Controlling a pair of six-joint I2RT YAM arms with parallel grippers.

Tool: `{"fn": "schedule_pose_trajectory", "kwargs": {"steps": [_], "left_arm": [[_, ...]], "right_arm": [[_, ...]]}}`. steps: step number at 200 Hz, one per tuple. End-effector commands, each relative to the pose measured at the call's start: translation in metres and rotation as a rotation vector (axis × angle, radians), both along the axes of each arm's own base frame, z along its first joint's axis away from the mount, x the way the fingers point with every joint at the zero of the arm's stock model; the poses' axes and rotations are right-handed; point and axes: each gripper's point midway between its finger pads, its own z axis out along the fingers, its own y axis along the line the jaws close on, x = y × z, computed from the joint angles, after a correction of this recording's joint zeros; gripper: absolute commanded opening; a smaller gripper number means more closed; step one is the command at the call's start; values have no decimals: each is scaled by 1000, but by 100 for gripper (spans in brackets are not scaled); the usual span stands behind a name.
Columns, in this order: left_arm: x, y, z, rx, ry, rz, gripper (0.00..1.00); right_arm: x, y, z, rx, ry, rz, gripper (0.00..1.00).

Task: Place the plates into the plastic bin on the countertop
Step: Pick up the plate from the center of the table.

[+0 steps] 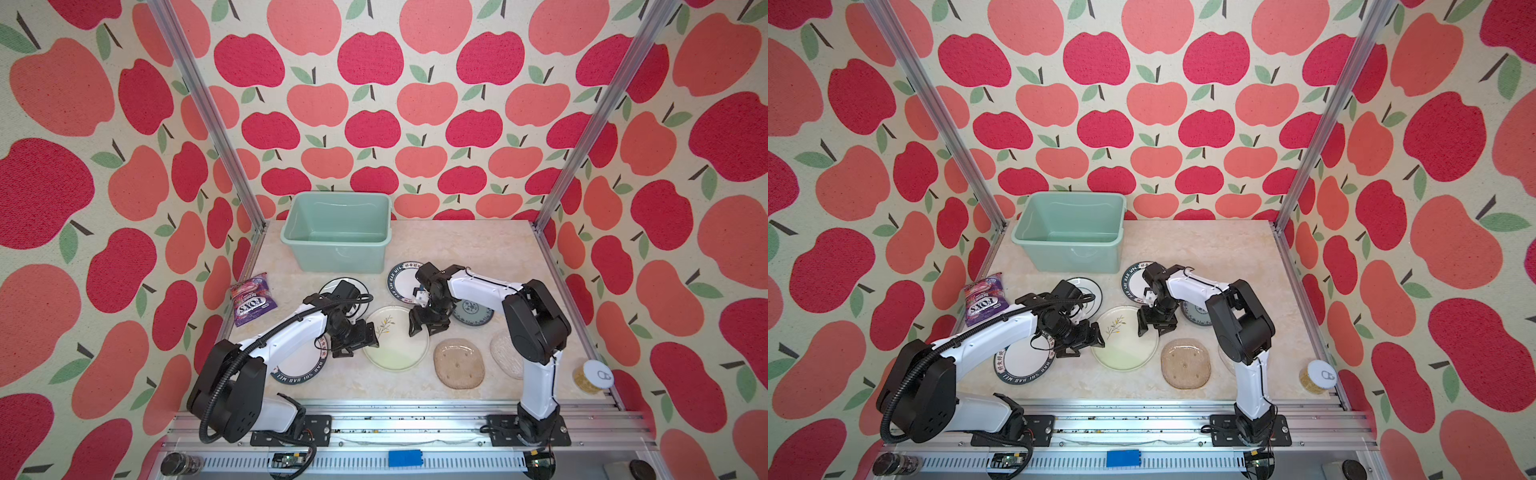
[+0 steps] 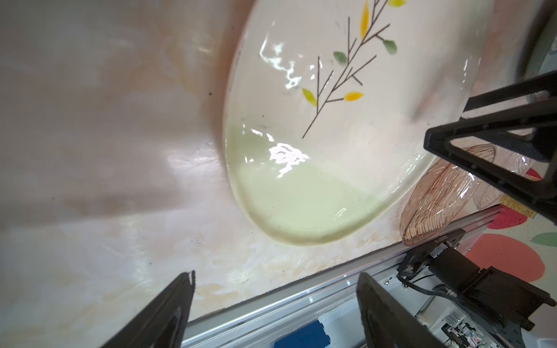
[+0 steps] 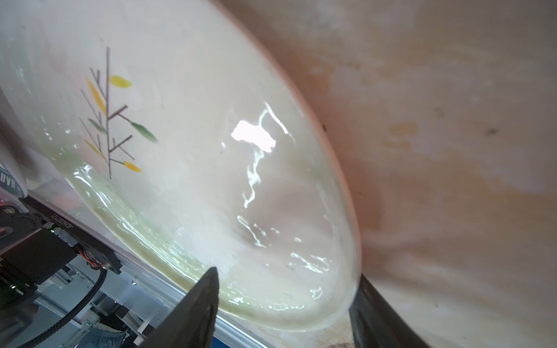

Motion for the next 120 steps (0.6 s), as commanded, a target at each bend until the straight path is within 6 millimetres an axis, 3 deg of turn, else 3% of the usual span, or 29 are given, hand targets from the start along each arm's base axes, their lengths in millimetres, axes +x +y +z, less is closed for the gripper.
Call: {"fn": "schedule_pose_trajectory", "kwargs": {"steps": [1, 44, 120], "left_arm": [[10, -11, -11, -65, -37, 6, 87], [18, -21, -26, -124, -57, 30, 87], [31, -20, -30, -152, -99, 57, 84]], "right_arm": [[-2, -1, -8, 8, 22, -16, 69], [-2, 0, -6, 24, 22, -17, 69], [-2, 5, -5, 52, 40, -15, 69]]}}
